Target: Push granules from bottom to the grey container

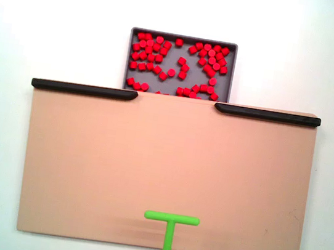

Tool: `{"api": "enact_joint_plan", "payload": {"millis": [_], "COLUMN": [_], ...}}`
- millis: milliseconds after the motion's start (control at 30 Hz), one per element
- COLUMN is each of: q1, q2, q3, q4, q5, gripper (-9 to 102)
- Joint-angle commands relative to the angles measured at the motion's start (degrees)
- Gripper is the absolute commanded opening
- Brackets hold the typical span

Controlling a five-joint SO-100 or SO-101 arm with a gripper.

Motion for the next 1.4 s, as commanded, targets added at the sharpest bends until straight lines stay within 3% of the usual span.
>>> {"api": "enact_joint_plan", "payload": {"millis": [0, 1367], "q1": [-1.2, -2.2], "q2": [1.0, -1.8], "q3": [-0.5, -0.4], "q4": [-0.4, -0.4], "q5": [0.5, -2.5], "gripper": [0, 0]}}
